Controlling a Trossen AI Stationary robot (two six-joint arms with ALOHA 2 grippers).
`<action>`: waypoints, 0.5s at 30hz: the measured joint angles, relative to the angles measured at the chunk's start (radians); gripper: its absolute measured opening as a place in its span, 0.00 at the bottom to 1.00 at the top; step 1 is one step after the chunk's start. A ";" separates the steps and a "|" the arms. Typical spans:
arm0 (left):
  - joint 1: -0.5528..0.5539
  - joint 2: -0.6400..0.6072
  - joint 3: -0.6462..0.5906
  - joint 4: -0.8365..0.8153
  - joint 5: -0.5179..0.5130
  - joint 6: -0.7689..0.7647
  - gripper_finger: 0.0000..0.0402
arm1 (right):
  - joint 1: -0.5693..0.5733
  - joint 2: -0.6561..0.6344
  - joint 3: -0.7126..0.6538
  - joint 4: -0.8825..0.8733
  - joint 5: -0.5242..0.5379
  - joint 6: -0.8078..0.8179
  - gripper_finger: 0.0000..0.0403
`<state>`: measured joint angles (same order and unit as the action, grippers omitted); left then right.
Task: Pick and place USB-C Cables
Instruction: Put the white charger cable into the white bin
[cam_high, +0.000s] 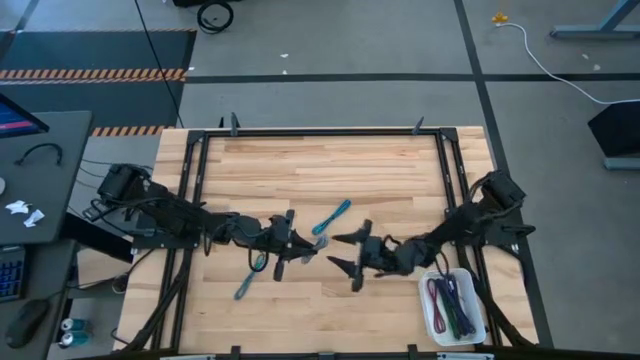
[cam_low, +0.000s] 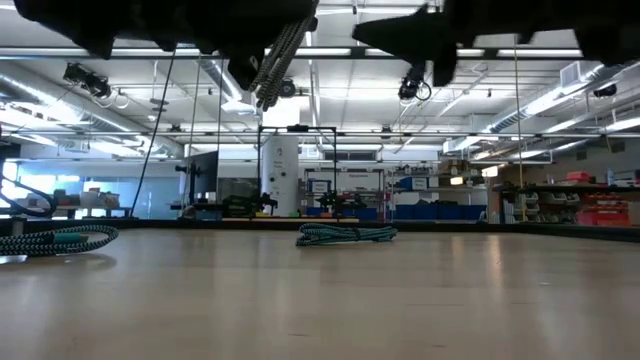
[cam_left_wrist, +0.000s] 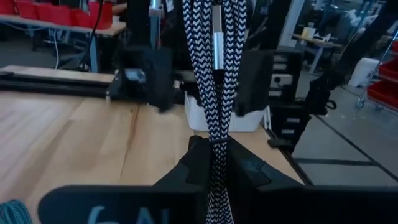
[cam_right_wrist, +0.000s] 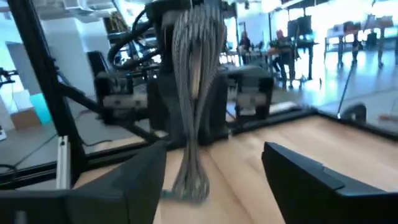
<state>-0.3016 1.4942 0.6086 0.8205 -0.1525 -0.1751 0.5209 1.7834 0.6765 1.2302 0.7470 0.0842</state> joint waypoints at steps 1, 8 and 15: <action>0.000 0.000 -0.001 -0.005 0.000 0.000 0.09 | -0.017 0.000 0.014 -0.007 -0.025 -0.018 0.68; -0.004 0.000 0.000 0.016 0.001 0.003 0.09 | -0.068 0.000 0.098 -0.023 -0.169 -0.111 0.68; -0.003 0.000 0.000 0.020 0.000 0.004 0.10 | -0.108 -0.001 0.164 -0.113 -0.173 -0.132 0.54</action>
<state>-0.3050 1.4944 0.6083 0.8402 -0.1524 -0.1708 0.4126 1.7824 0.8402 1.1173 0.5741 -0.0475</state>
